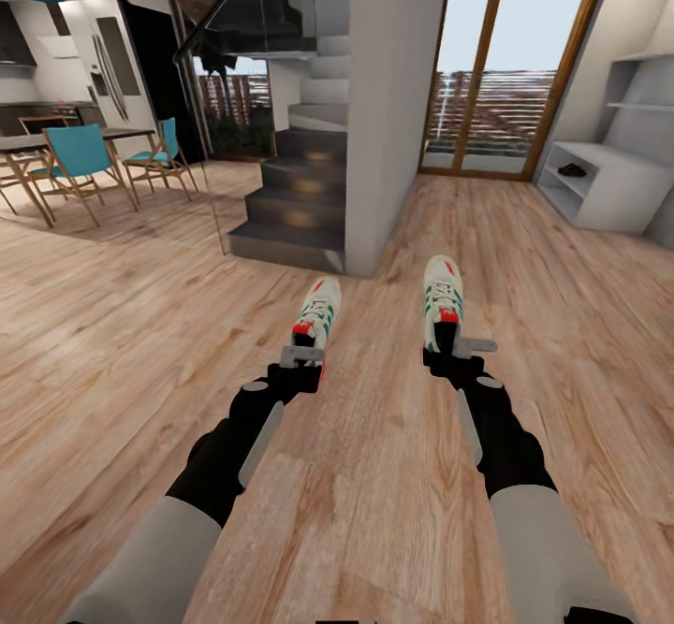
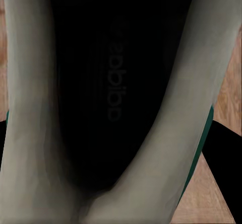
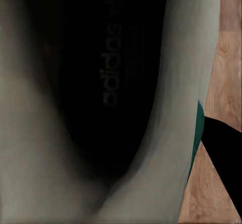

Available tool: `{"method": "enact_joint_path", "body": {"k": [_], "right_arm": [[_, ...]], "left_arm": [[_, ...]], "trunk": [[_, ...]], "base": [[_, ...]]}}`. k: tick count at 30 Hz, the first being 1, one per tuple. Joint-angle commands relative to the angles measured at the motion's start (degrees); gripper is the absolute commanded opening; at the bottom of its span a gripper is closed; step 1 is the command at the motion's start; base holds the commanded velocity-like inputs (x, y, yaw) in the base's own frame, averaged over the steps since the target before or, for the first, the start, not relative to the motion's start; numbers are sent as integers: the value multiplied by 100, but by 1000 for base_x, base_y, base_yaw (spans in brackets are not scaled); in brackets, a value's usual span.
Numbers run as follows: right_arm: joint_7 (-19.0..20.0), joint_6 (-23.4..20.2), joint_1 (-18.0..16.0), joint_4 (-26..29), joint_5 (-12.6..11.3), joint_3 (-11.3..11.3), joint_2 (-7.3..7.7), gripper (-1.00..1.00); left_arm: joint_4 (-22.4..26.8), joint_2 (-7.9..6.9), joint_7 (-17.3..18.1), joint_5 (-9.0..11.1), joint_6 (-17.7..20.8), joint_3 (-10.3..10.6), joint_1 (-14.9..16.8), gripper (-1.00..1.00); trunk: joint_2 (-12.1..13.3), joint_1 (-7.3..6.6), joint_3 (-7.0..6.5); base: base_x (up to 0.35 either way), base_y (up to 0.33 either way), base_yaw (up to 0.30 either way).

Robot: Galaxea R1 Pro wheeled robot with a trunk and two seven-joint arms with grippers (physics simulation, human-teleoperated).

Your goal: Pick up the two gym shoes and the two sandals from the corridor floor and place them onto the hallstand (shoe rack) in the corridor, making sure they are on the rack and not on the floor. Arrange them so the two gym shoes are next to each other and the two sandals are next to each other.

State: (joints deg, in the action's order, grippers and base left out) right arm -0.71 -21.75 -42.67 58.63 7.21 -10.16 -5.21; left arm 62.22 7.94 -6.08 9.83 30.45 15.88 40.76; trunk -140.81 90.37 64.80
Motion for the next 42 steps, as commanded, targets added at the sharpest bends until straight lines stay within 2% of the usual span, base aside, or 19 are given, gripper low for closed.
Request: {"method": "enact_joint_path", "body": {"k": [1,5,11,16,27,35,42], "right_arm": [[10,-32,-4,8,61,-11,-6,-100],[10,-31,-4,8,61,-12,-6,-100],[10,-31,-4,8,61,-12,-6,-100],[10,-31,-4,8,61,-16,-6,-100],[10,-31,-4,8,61,-18,-6,-100],[10,-31,-4,7,61,-12,-6,-100],[10,-31,-4,7,68,-4,-6,-100]], "left_arm": [[10,-3,-51,60,27,12,2,-100],[10,-3,-47,59,31,12,2,-100],[10,-3,-43,63,31,8,2,-100],[10,-3,-42,63,31,7,2,-100],[10,-3,-49,66,33,5,2,-100],[10,-3,-51,72,40,8,2,-100],[10,-3,-51,72,40,9,2,-100]], "trunk": [[-2,-1,0],[-2,-1,-22],[-243,131,54],[-249,144,138],[-249,144,80],[-249,144,37],[-249,144,-2]], "base": [[0,0,-280],[0,0,-280],[0,0,-280],[0,0,-280],[7,0,-280],[255,0,-279],[38,0,-272]]}}
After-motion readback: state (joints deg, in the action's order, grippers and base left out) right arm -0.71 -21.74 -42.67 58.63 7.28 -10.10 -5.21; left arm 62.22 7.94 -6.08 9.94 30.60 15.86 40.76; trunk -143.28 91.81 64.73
